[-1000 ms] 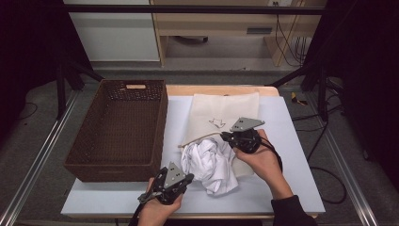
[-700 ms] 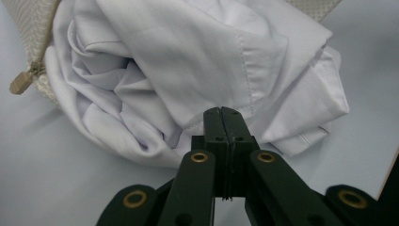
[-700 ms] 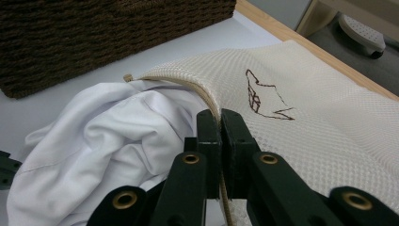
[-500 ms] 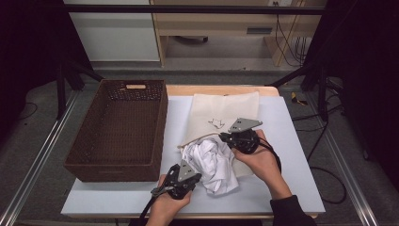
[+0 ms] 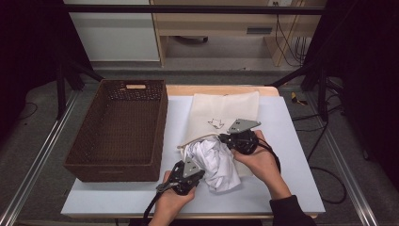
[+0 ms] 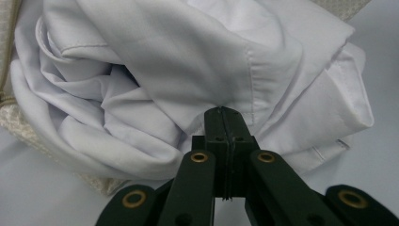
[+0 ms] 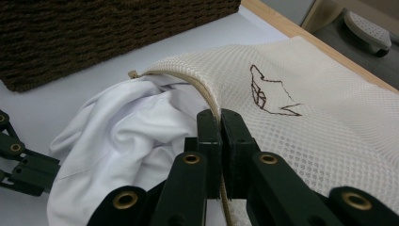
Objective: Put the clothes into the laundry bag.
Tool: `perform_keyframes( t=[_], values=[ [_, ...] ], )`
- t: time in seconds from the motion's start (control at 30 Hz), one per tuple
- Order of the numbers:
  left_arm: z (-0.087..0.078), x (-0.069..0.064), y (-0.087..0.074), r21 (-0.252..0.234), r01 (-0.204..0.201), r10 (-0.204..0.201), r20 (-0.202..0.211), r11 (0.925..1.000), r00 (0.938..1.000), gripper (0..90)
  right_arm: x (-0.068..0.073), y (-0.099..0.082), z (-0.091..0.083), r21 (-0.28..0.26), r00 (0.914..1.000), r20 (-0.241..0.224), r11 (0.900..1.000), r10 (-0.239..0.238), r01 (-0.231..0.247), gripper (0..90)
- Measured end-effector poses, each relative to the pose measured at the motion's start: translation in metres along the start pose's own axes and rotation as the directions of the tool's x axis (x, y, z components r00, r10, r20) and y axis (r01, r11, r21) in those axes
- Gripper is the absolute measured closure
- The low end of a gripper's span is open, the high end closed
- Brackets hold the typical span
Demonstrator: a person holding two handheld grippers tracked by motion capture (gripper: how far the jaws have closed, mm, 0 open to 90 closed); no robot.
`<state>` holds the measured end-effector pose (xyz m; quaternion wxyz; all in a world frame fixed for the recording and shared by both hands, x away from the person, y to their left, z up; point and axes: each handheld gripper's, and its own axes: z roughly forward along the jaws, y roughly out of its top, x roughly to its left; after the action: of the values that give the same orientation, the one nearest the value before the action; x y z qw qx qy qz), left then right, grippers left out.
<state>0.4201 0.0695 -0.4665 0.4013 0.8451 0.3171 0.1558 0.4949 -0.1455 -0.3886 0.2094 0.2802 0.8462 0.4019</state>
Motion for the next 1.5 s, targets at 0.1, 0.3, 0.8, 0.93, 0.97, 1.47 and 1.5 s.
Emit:
perform_keyframes(
  t=[0.1,0.3,0.8,0.93,0.97,1.47,1.5],
  values=[
    [0.003,0.003,0.003,-0.001,0.006,-0.006,-0.001,1.0000,1.0000,90.0,0.001,-0.001,0.001,0.005,1.0000,-0.003,1.0000,-0.002,0.002,87.5],
    [0.008,0.006,0.007,0.000,0.006,-0.006,-0.002,1.0000,1.0000,90.0,0.001,-0.001,0.002,0.007,1.0000,-0.005,1.0000,-0.004,0.004,87.5],
    [0.019,0.014,0.015,-0.011,0.023,-0.023,-0.009,0.9997,0.9997,90.0,0.003,-0.004,0.004,0.028,0.9999,-0.011,0.9996,0.000,0.000,87.5],
    [0.021,0.016,0.017,-0.017,0.036,-0.037,-0.011,0.9992,0.9993,90.0,0.003,-0.004,0.005,0.028,0.9999,-0.015,0.9996,0.005,-0.004,87.5],
    [0.022,0.016,0.018,-0.014,0.039,-0.039,-0.010,0.9992,0.9992,90.0,0.003,-0.004,0.005,0.029,0.9999,-0.016,0.9996,0.003,-0.002,87.5],
    [0.031,0.022,0.026,-0.020,0.042,-0.042,-0.028,0.9989,0.9987,90.0,0.002,-0.006,0.005,0.027,0.9997,-0.022,0.9996,0.007,-0.007,87.5],
    [0.032,0.022,0.026,-0.021,0.039,-0.040,-0.033,0.9990,0.9987,90.0,0.002,-0.006,0.005,0.029,0.9997,-0.022,0.9996,0.005,-0.004,87.5]
  ],
)
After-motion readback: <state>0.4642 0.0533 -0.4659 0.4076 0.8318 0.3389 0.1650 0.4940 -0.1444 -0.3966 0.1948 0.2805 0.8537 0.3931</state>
